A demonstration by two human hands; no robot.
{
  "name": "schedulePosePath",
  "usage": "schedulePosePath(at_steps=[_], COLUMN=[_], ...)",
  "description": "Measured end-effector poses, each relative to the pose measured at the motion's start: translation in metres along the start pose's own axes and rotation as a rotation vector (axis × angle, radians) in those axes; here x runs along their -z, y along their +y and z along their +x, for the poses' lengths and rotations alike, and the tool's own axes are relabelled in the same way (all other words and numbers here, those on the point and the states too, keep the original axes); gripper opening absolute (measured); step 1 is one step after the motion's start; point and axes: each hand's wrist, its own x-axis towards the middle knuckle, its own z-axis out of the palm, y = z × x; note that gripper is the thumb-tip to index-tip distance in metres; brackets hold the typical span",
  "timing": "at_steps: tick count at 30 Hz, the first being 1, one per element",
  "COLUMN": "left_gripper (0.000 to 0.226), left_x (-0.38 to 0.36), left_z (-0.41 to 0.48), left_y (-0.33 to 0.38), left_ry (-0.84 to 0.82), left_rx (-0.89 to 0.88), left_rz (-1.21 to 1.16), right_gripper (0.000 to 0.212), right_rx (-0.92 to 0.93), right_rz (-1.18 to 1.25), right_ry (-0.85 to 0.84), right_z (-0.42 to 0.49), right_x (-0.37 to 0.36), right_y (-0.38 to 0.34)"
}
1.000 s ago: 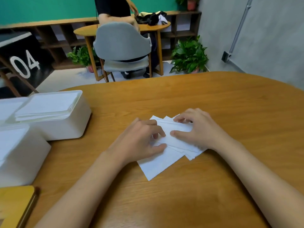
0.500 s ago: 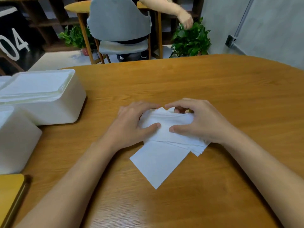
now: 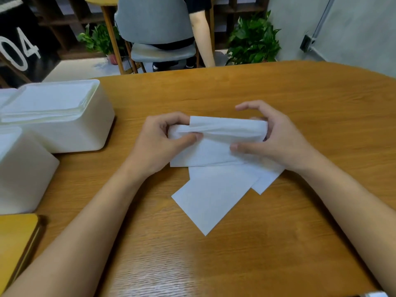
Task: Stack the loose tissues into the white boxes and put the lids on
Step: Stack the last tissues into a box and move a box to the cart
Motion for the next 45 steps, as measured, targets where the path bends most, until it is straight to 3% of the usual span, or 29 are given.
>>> schedulePosePath(at_steps=[6,15,20,24,28,33,36,40,42,45], left_gripper=[0.027,0.012,0.028,0.039,0.042,0.040,0.030,0.022,0.018,0.020], left_x=[-0.010,-0.012,-0.007,-0.006,-0.005,-0.003,-0.005,-0.005,-0.004,0.001], left_z=[-0.002,0.000,-0.004,-0.007,-0.005,0.003,0.004,0.005,0.004,0.002], left_y=[-0.001,-0.008,0.003,0.009,0.007,-0.007,-0.013,-0.013,-0.008,-0.001], left_ry=[-0.019,0.100,0.002,-0.077,-0.060,0.007,0.028,0.050,0.051,0.070], left_rx=[-0.021,0.019,0.071,0.091,0.061,0.003,0.016,0.002,-0.004,0.021], left_rz=[-0.027,0.004,-0.064,-0.148,-0.073,0.022,0.085,0.112,0.086,-0.040], right_gripper=[0.030,0.020,0.012,0.012,0.011,0.006,0.021,0.058,0.075,0.094], right_rx=[0.114,0.182,0.236,0.109,0.022,0.061,0.060,0.116,0.112,0.020], right_rz=[-0.023,-0.073,-0.074,0.110,0.106,-0.030,-0.146,-0.325,-0.270,0.052], right_ry=[0.084,0.240,0.180,0.118,0.100,0.168,0.129,0.150,0.173,0.124], right_z=[0.001,0.002,0.001,0.004,0.013,0.015,0.014,0.012,0.012,0.010], right_x=[-0.008,-0.010,-0.007,-0.011,-0.026,-0.033,-0.032,-0.029,-0.025,-0.023], right_y=[0.007,0.017,0.011,0.005,0.007,0.013,0.013,0.010,0.008,0.001])
